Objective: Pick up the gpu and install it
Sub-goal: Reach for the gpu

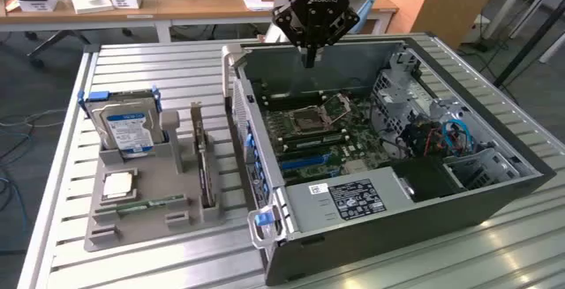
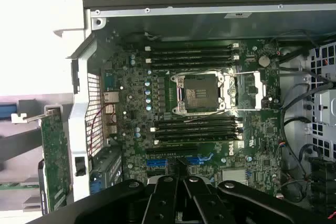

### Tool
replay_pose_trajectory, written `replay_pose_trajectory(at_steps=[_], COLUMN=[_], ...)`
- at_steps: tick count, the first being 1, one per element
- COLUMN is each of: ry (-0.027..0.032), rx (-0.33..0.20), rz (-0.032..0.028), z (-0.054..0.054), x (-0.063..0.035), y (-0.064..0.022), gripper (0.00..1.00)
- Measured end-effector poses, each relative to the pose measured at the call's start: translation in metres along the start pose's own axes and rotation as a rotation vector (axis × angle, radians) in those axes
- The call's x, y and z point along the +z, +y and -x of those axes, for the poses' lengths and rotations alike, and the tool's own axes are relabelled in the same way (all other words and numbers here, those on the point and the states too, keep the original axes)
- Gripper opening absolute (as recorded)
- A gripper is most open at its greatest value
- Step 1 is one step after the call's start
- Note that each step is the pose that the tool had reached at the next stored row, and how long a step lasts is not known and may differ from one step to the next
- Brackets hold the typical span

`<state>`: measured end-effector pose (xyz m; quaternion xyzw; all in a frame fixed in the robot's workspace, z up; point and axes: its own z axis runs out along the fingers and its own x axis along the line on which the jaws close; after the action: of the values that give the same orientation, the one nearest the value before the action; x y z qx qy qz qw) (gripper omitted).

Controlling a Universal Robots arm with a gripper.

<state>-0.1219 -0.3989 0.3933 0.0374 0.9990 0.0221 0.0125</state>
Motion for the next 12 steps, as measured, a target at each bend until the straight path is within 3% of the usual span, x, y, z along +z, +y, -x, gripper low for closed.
replay_pose_trajectory(at_steps=[12], ry=[-0.0001], rx=[0.000], rz=[0.0000], z=[-0.0039], x=[0.0001], y=[-0.0003], gripper=[0.10])
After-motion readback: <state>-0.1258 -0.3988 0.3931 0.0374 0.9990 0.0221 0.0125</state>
